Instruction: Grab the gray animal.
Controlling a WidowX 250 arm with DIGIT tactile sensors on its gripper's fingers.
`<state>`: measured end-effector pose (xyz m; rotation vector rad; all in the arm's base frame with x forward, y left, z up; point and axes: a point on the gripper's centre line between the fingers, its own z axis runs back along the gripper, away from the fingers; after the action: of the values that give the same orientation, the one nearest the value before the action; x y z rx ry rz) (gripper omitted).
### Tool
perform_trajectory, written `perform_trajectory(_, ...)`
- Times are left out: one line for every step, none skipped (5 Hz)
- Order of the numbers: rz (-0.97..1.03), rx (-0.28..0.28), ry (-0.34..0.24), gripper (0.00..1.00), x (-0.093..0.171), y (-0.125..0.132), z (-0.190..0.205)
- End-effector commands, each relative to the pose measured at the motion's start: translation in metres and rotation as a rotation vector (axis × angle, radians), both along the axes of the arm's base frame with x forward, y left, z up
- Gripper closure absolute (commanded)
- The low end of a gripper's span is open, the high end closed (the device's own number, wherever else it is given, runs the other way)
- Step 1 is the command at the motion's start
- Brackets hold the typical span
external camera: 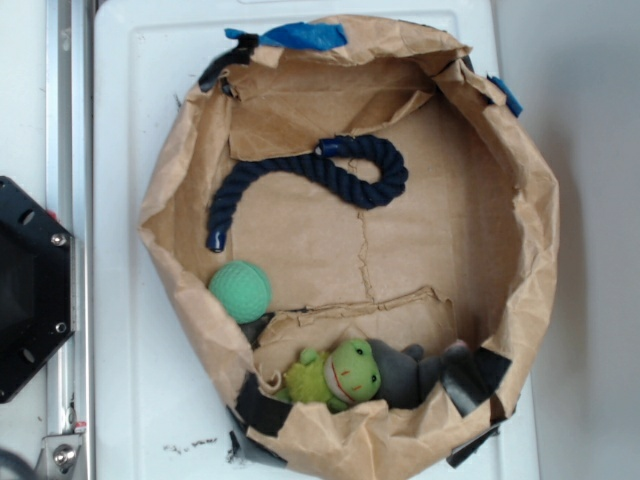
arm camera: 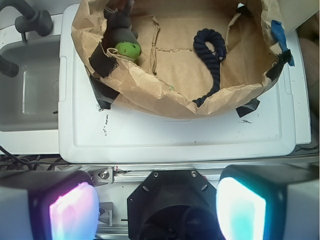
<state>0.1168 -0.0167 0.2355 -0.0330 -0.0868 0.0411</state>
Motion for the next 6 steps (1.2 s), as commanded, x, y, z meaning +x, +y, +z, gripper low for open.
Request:
perform_trajectory(0.000, 0.000, 0.000, 0.00, 0.000, 0.000, 0.000)
perform_trajectory(0.050, 0.005, 0.005, 0.00, 0.025, -0.003, -0.010)
perform_trajectory(0.094, 0.025, 0.000, 0.00, 0.046, -0.005, -0.024)
perform_trajectory(0.119, 0.050, -0.009, 0.00, 0.060, 0.000, -0.039)
perform_trajectory(0.138, 0.028, -0.036, 0.00, 0.080, 0.006, -0.054)
perform_trajectory(0.174, 0.005, -0.037, 0.00, 0.098, 0.009, -0.065)
